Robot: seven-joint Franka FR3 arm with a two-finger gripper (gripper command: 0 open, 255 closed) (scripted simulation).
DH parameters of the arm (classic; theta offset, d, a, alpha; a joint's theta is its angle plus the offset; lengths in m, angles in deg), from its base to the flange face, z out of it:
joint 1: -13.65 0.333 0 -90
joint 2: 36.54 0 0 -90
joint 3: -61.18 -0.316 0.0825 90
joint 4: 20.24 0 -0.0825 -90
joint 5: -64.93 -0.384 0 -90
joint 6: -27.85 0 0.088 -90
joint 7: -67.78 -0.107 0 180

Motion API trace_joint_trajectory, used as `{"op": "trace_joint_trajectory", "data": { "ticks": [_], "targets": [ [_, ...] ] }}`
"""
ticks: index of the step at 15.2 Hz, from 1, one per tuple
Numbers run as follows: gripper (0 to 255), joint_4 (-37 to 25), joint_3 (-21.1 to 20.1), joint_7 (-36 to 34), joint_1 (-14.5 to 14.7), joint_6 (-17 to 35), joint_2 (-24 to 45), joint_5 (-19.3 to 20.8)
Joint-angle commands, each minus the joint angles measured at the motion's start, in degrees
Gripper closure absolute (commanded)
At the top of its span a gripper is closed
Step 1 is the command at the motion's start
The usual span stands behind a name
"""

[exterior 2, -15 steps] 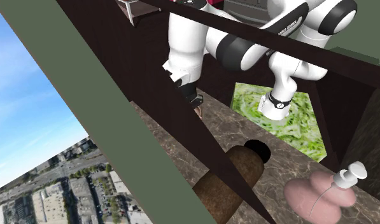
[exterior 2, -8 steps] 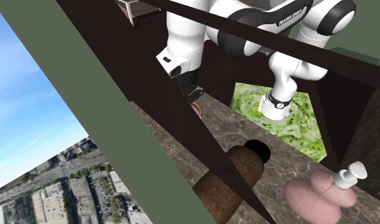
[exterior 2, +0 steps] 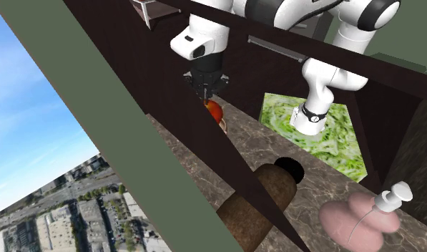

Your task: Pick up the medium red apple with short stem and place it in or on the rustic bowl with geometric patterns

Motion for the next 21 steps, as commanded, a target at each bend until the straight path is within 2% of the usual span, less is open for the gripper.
{"op": "trace_joint_trajectory", "data": {
  "ticks": [1, 10, 21],
  "targets": [
    [255, 2.1, 0.8, 1.3, -0.3, -0.5, -3.2, 1.7],
    [255, 5.6, 3.8, 6.9, -2.7, -4.4, -12.8, 7.1],
    [255, 16.3, 3.4, 5.4, -2.4, 4.4, -15.0, 8.6]
  ]
}}
